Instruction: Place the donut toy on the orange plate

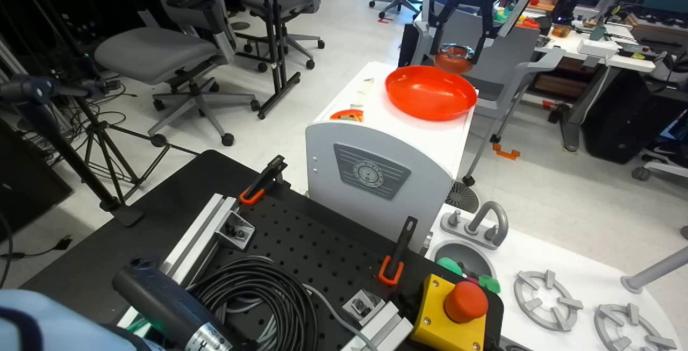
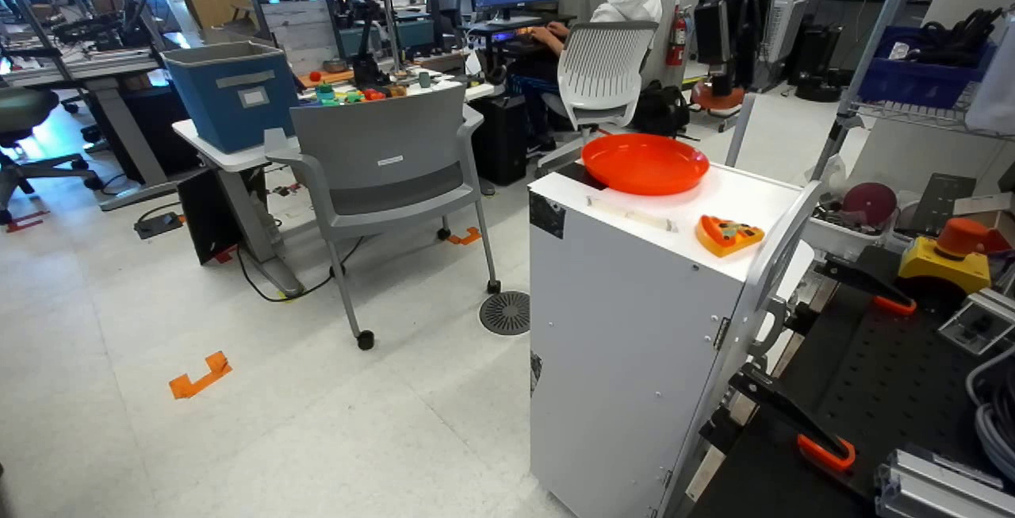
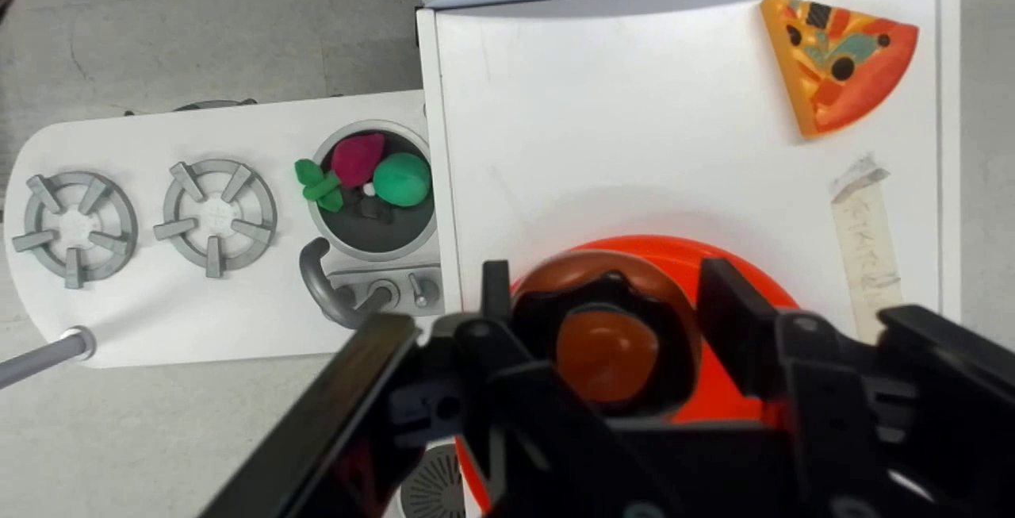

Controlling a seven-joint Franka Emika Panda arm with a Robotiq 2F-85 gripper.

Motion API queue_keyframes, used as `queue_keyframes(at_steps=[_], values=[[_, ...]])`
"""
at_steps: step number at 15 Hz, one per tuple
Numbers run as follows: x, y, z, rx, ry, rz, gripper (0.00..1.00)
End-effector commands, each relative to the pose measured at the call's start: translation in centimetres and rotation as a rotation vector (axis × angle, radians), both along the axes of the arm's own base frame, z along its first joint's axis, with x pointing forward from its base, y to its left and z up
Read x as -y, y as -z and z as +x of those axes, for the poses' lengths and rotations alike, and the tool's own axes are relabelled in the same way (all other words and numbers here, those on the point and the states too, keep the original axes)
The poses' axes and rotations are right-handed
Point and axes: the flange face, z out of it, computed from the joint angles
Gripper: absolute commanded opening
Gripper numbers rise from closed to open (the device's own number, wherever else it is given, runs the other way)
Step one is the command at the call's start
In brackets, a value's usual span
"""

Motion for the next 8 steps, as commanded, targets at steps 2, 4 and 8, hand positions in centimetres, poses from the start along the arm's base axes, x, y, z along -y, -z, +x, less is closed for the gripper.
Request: queue_keyframes(at_steps=[2,4,8], values=[[0.21,-0.93,1.75,0.062,0.048,-0.007,0.35],[0.28,-0.90,2.07,0.070,0.055,-0.007,0.35],[0.24,-0.01,2.06,0.036,0.042,0.004,0.35]])
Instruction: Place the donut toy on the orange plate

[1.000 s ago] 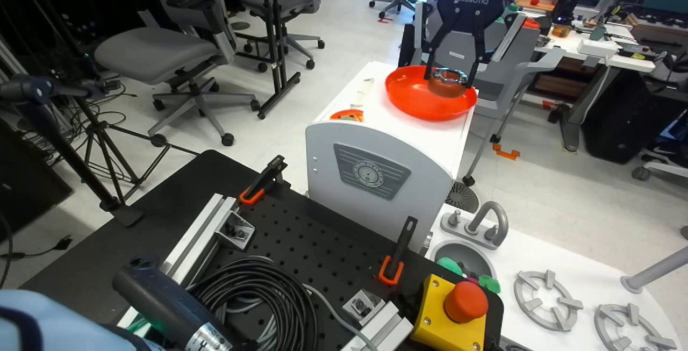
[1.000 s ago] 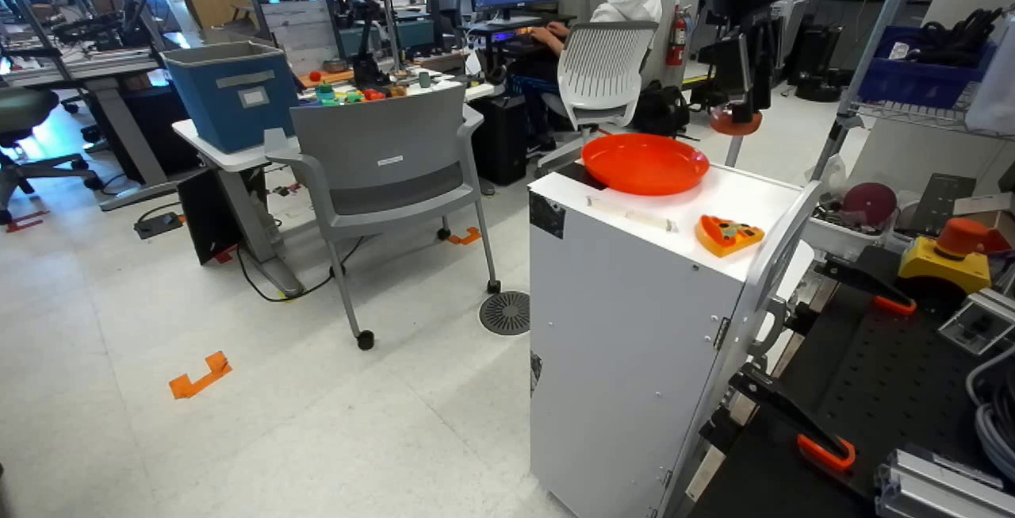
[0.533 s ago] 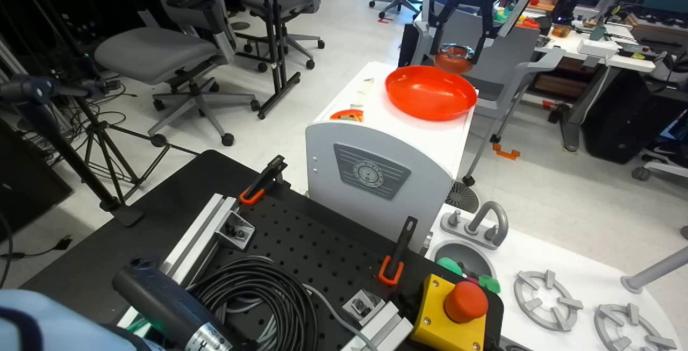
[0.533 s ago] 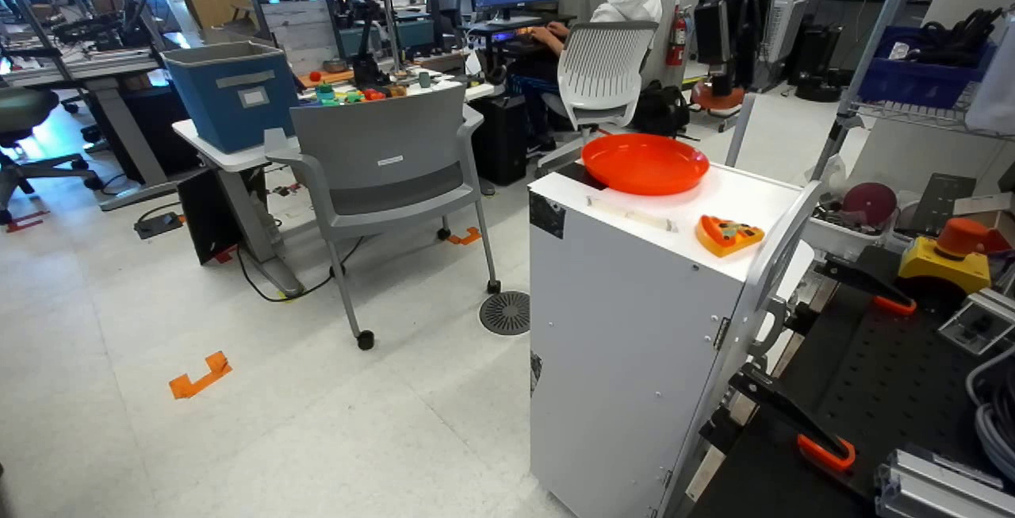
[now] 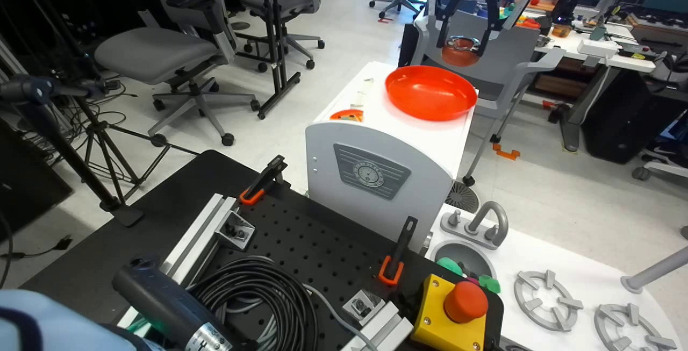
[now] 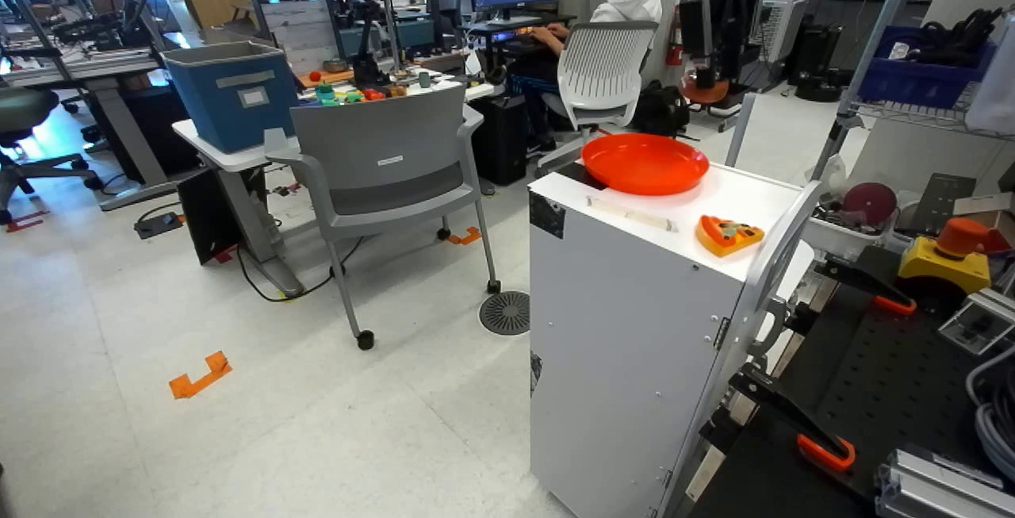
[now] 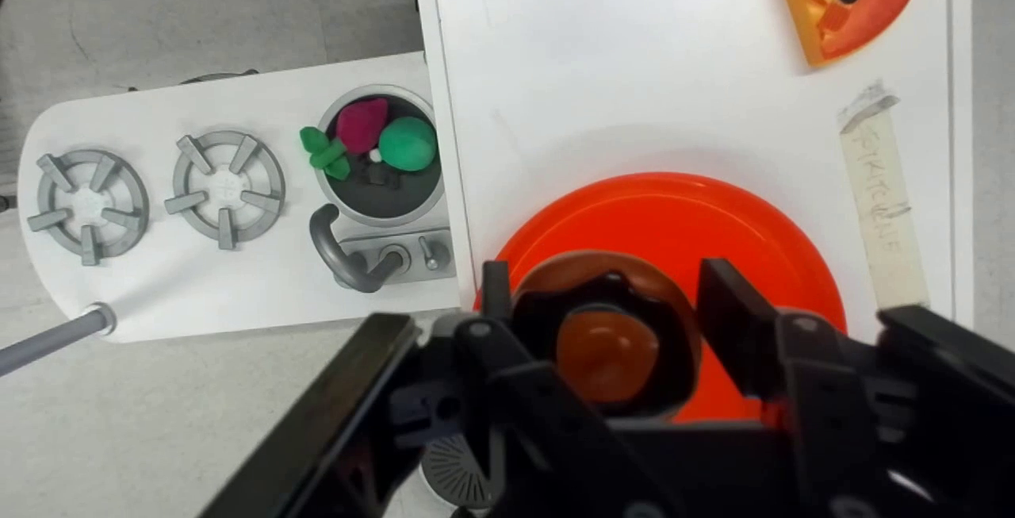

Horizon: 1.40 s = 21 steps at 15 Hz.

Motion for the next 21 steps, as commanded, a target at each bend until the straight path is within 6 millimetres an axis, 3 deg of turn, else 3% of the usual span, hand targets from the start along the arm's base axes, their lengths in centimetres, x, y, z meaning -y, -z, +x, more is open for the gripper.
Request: queue_keyframes(at_steps=[1,18,19,20,21], values=[[0.1,0.7,0.7,-0.020,0.010,0.010,0.35],[0.2,2.6,1.0,-0.143,0.007,-0.003,0.35],[0.2,2.6,1.0,-0.148,0.008,-0.002,0.65],[0.2,2.6,1.1,-0.152,0.008,-0.005,0.87],[0.2,2.6,1.1,-0.156,0.010,-0.006,0.90]])
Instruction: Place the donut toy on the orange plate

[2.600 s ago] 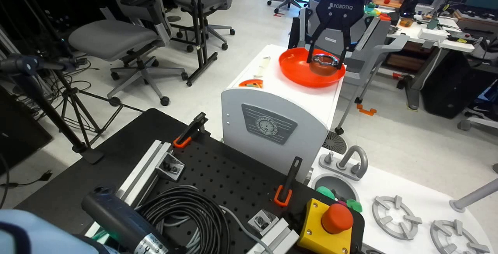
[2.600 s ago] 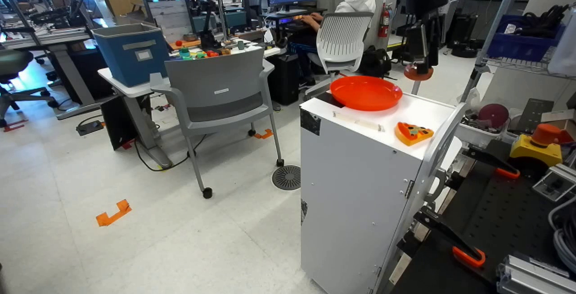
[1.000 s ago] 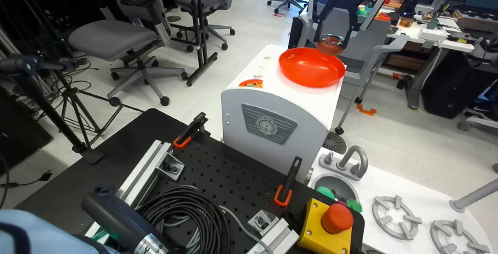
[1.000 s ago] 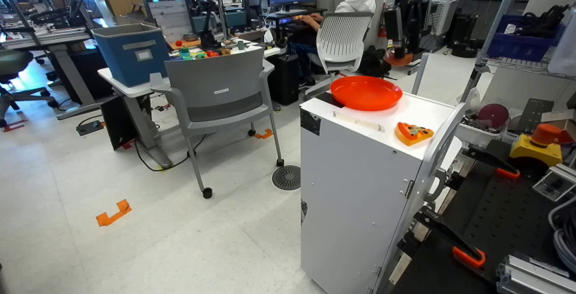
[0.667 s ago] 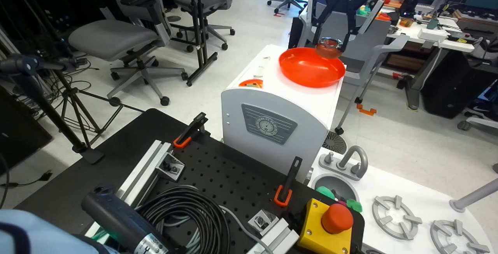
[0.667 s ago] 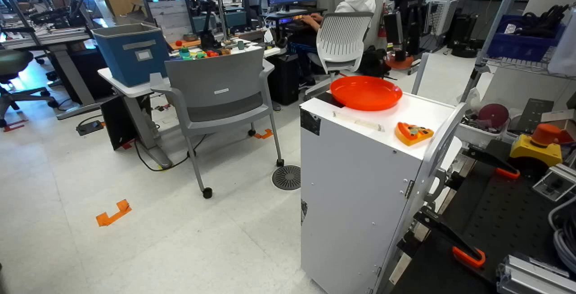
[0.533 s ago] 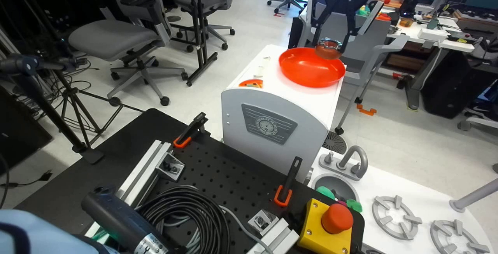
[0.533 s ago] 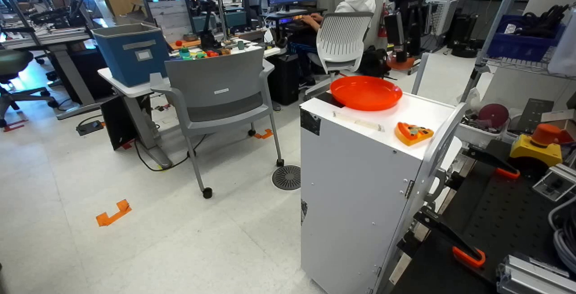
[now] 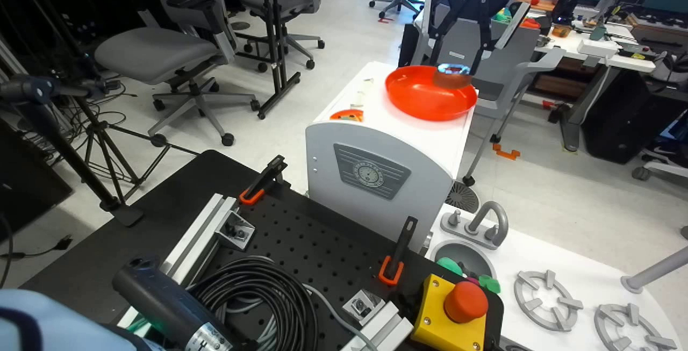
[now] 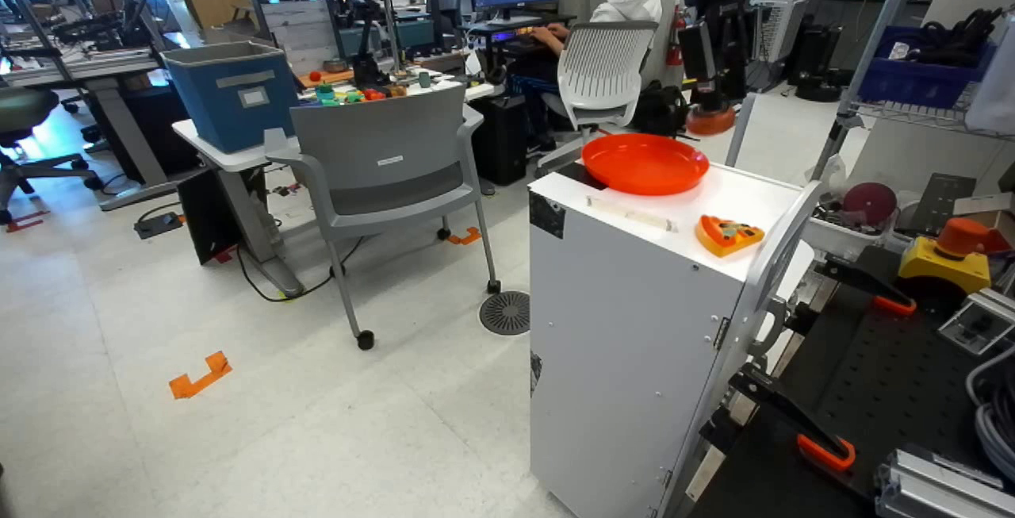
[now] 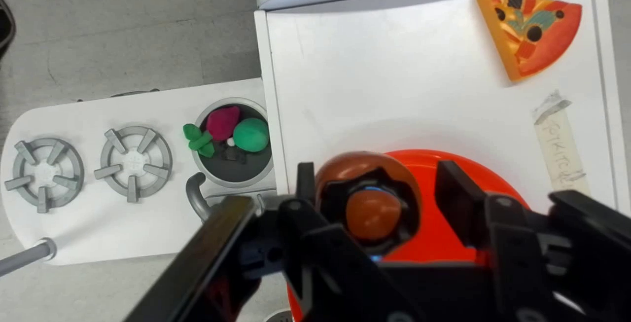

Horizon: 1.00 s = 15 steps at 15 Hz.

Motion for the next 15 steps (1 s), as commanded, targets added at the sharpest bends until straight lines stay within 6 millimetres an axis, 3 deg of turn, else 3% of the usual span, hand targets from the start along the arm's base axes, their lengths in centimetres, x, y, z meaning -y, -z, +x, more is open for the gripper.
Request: queue_keyframes(at_steps=[1,3,11,15], values=[[0.0,-0.3,0.6,-0.028,0.003,-0.011,0.91],[0.1,-0.3,0.7,-0.029,0.004,-0.011,1.00],[0.0,-0.5,0.7,-0.032,0.002,-0.005,1.00],[-1.4,-1.2,-1.7,-0.033,-0.026,-0.053,1.00]])
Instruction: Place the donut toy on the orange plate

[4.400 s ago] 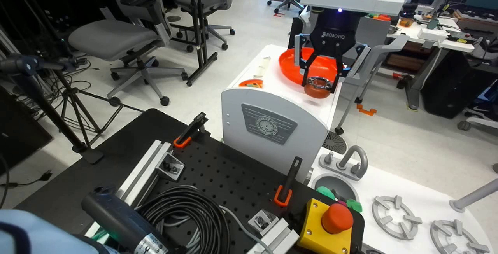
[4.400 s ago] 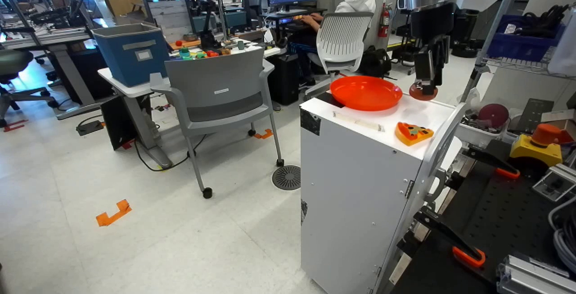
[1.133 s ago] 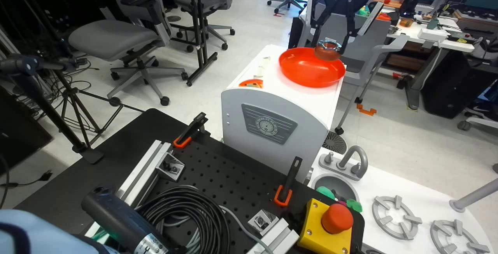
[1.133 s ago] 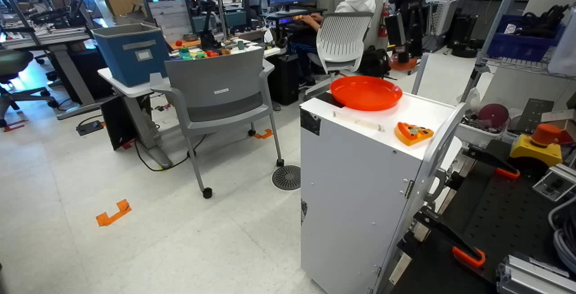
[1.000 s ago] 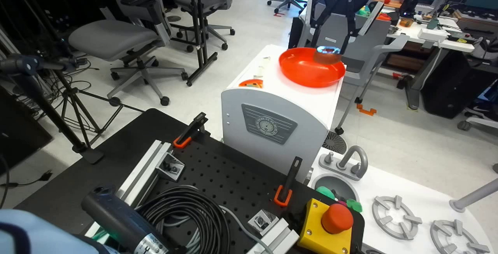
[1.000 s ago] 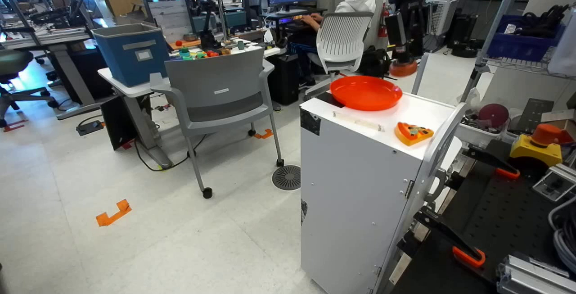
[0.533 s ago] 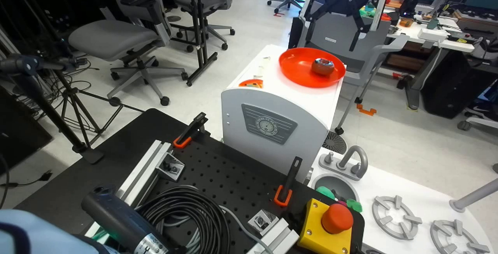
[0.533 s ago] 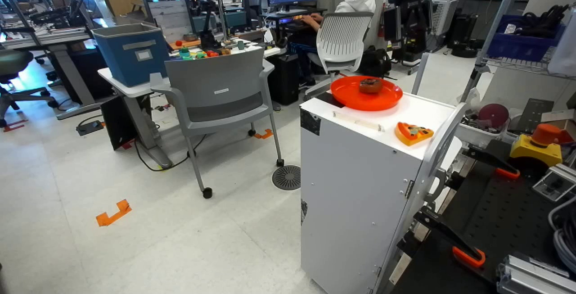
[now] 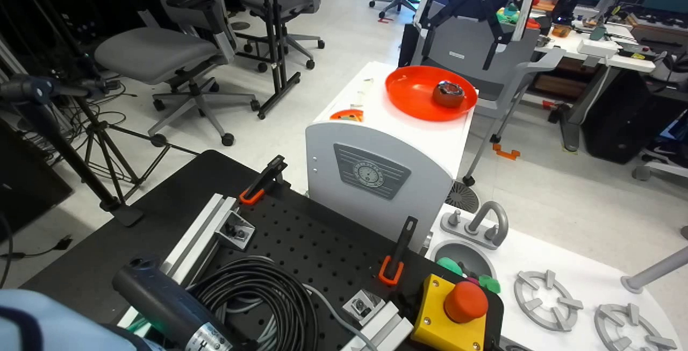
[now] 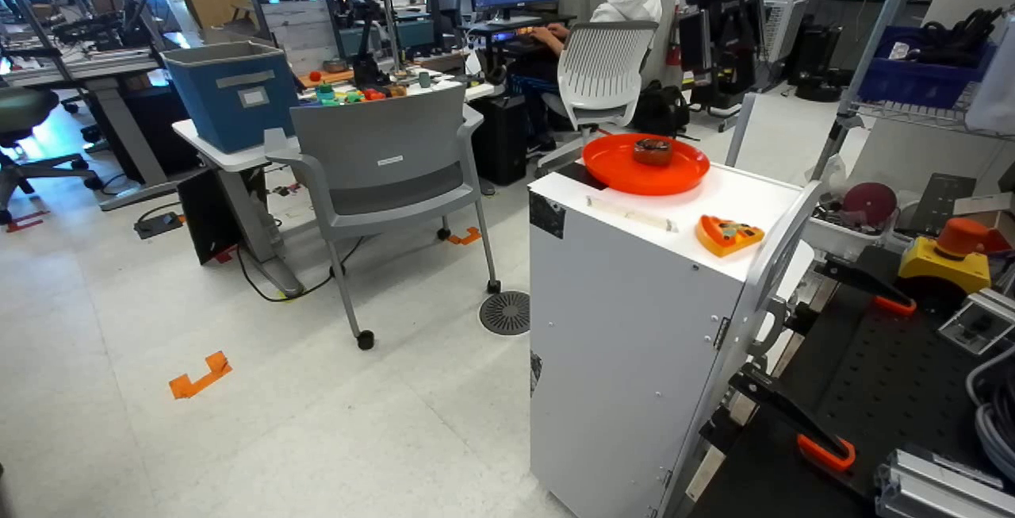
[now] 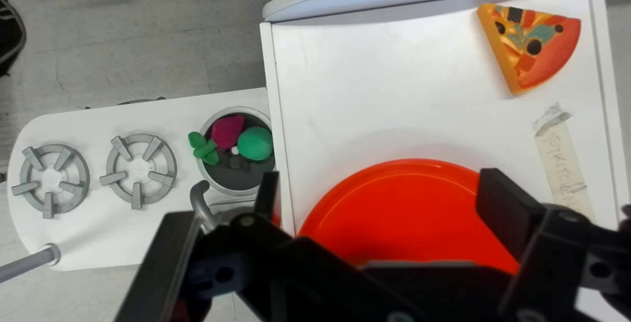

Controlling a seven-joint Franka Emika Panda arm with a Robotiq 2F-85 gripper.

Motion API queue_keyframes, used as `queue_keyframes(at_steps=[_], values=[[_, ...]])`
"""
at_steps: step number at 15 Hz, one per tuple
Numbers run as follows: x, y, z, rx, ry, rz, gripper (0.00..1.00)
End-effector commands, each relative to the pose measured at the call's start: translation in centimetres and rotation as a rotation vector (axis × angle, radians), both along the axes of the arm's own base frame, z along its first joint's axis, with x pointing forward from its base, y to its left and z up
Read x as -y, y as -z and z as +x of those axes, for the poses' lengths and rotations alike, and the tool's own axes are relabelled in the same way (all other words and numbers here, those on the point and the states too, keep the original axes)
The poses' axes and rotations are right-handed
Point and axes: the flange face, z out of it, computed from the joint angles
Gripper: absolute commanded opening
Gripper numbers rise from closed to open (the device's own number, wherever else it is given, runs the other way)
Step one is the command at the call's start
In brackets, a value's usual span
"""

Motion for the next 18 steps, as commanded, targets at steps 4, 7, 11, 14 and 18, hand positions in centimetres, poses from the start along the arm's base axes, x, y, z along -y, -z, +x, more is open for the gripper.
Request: queue_keyframes(at_steps=[4,7,11,14,18], values=[[-2.7,-1.7,-4.1,0.018,-0.038,-0.091,1.00],[-3.6,-2.5,-6.0,0.030,-0.042,-0.109,1.00],[-4.2,-3.6,-7.6,0.000,-0.058,-0.104,1.00],[-4.0,-3.2,-7.0,0.000,-0.038,-0.084,1.00],[-4.0,-3.2,-7.1,0.000,-0.039,-0.084,1.00]])
